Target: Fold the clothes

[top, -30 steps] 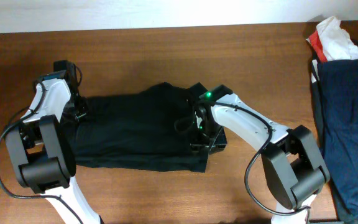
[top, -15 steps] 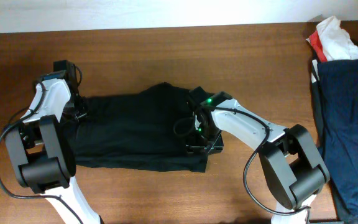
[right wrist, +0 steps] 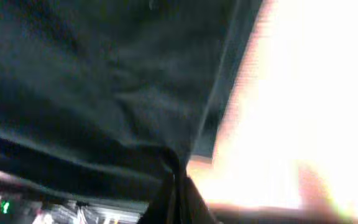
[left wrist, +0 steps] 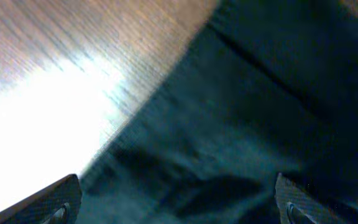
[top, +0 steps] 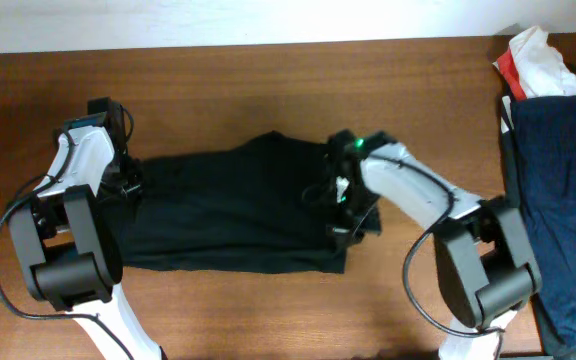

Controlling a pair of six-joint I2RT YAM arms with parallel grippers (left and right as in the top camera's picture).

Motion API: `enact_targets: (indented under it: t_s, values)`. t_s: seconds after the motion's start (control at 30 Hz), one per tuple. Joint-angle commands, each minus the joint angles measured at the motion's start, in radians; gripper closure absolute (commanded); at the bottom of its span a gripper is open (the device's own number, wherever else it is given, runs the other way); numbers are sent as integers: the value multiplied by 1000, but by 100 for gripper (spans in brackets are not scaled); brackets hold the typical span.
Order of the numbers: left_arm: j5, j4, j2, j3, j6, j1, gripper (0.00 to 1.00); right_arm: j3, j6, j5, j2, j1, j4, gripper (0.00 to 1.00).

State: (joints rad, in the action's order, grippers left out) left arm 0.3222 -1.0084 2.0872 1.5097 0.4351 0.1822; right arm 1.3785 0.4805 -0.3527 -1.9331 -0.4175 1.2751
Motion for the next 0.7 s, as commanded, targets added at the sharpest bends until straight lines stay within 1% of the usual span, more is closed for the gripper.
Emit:
enact_targets:
  t_s: [0.0, 0.07, 0.17, 0.2, 0.23, 0.37, 0.4, 0.43, 0.5, 0.57, 0.6, 0.63, 0.67]
  values:
    - [7, 0, -10, 16, 5, 2, 1, 166, -84, 92, 42, 12, 200, 96]
    - [7, 0, -10, 16, 5, 2, 1, 184, -84, 109, 42, 11, 268, 96]
    - [8, -11, -10, 16, 5, 2, 2, 159, -67, 180, 42, 11, 336, 96]
    - [8, -18, -10, 17, 5, 2, 1, 142, -23, 234, 42, 11, 327, 96]
    - [8, -28, -13, 19, 5, 2, 1, 118, -15, 254, 42, 11, 296, 96]
    - [7, -71, -49, 50, 5, 2, 1, -44, 34, 259, 41, 15, 148, 96]
    - [7, -79, -62, 60, 5, 2, 1, -69, 34, 261, 41, 19, 130, 85]
    - [5, -116, -97, 83, 0, 2, 1, -77, 34, 264, 41, 30, 138, 33]
    - [-32, -146, -122, 89, -49, 2, 1, -75, 34, 265, 41, 47, 150, 32]
    - [-134, -191, -147, 90, -94, 2, 1, -37, 34, 277, 42, 82, 185, 35]
    - [-187, -209, -156, 90, -108, 1, 2, -3, 34, 287, 42, 101, 207, 35]
    - [-238, -216, -161, 89, -150, 1, 6, 35, 33, 286, 42, 116, 225, 34]
    - [-328, -216, -167, 90, -227, 1, 32, 87, 31, 283, 42, 132, 239, 38]
